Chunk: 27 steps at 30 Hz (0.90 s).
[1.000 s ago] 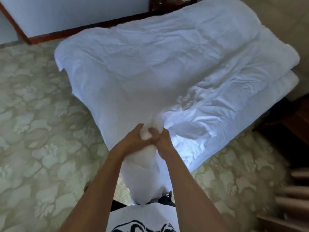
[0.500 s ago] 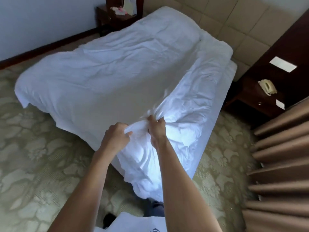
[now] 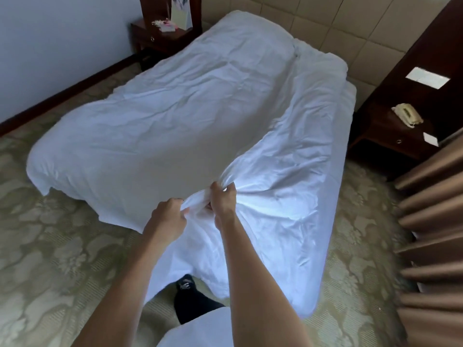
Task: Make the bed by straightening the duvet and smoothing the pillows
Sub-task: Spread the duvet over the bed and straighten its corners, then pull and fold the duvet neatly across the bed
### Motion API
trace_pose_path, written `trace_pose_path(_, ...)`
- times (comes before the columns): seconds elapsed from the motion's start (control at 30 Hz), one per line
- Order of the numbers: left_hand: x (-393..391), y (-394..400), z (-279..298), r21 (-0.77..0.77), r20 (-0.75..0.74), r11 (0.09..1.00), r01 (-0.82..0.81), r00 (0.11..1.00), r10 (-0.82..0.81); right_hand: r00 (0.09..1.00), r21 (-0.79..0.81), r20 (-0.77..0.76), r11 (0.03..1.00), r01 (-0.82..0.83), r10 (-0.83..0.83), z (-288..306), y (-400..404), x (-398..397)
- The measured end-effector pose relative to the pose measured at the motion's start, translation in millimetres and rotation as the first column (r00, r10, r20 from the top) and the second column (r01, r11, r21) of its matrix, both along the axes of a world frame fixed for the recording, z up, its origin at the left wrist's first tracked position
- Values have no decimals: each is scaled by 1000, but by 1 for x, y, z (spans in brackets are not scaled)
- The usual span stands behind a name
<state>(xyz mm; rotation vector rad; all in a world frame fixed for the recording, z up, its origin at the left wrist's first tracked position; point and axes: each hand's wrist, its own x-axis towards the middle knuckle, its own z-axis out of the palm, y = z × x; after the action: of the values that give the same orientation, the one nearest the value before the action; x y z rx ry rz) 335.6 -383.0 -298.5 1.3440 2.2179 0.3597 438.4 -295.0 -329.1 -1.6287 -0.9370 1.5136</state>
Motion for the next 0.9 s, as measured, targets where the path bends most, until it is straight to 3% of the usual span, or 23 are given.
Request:
trace_pose_path(0.13, -74, 13, -19, -97, 2, 993, -73, 997, 73, 999, -55, 24, 998, -41, 42, -44, 16, -79)
trace_pose_path(0.27, -122, 16, -40, -181, 29, 977, -111, 993, 118, 984, -145, -86, 975, -166, 154, -16, 5, -122)
trace_pose_path(0.37, -141, 15, -52, -230, 51, 970, -77, 995, 91, 945, -285, -154, 902, -323, 289, -17, -2, -127)
trace_pose_path(0.43, -154, 20, -58, -299, 45, 954, -11, 999, 25, 936, -332, -88, 876, -351, 341, -27, -5, -128)
trace_pose_path(0.6, -175, 19, -61, -336, 169, 927, 169, 979, -117, 948, -325, 249, 939, -112, 199, -44, -35, -119)
trace_pose_path(0.9, -256, -48, -78, -411, 336, 832, 374, 910, -243, 886, -335, 424, 941, -37, 186, -56, -120, -181)
